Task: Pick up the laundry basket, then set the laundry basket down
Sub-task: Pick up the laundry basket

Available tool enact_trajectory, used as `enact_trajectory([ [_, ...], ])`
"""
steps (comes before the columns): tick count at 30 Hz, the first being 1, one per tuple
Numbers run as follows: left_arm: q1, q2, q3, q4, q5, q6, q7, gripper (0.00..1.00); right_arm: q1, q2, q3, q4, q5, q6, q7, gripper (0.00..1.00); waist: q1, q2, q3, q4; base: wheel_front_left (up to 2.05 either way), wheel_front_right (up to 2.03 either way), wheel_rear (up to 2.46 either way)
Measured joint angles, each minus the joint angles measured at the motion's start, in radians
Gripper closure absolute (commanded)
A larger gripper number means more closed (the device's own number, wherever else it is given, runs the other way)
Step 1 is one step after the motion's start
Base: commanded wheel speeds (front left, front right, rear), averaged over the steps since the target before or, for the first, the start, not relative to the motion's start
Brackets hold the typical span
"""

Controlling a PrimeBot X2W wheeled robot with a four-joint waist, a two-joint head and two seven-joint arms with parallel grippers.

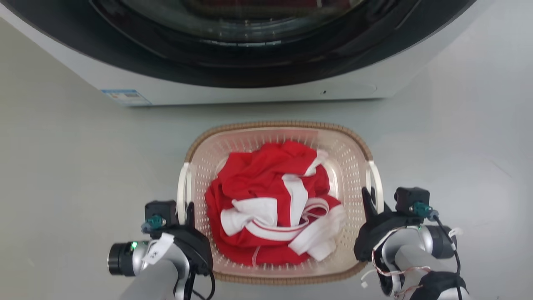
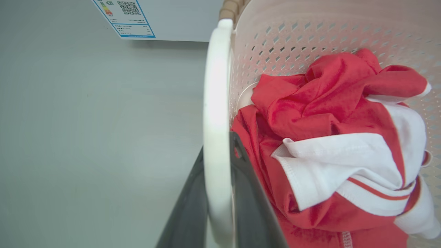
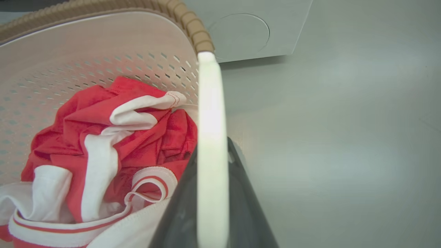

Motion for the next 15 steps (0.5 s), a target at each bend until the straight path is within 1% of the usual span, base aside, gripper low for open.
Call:
enact_trajectory([
  [1, 0.012, 0.0, -0.007, 0.003, -0.001, 0.0, 0.0, 1.0, 0.01, 0.0, 0.009, 0.001, 0.012, -0.006, 0.005, 1.0, 0.0, 0.0, -0.015, -0.002, 0.0, 0.0, 0.0],
  [5, 0.068, 0.001, -0.037, 0.022, -0.032, -0.009, 0.014, 1.0, 0.065, 0.0, 0.062, 0.012, 0.064, -0.007, 0.045, 1.0, -0.0001, -0.0001, -0.089, -0.012, 0.0, 0.0, 0.0],
  [10, 0.12, 0.003, -0.063, 0.039, -0.045, -0.018, 0.033, 1.0, 0.12, 0.0, 0.1, 0.014, 0.122, -0.008, 0.077, 1.0, 0.0, -0.0001, -0.164, -0.021, 0.0, 0.0, 0.0],
  [12, 0.142, 0.004, -0.072, 0.043, -0.053, -0.026, 0.044, 1.0, 0.142, 0.0, 0.117, 0.013, 0.142, -0.015, 0.088, 1.0, 0.0, -0.0001, -0.194, -0.023, 0.0, 0.0, 0.0],
  [15, 0.18, 0.005, -0.084, 0.052, -0.061, -0.034, 0.06, 1.0, 0.175, 0.0, 0.142, 0.011, 0.168, -0.016, 0.107, 1.0, 0.0, -0.0001, -0.24, -0.026, 0.0, 0.0, 0.0],
])
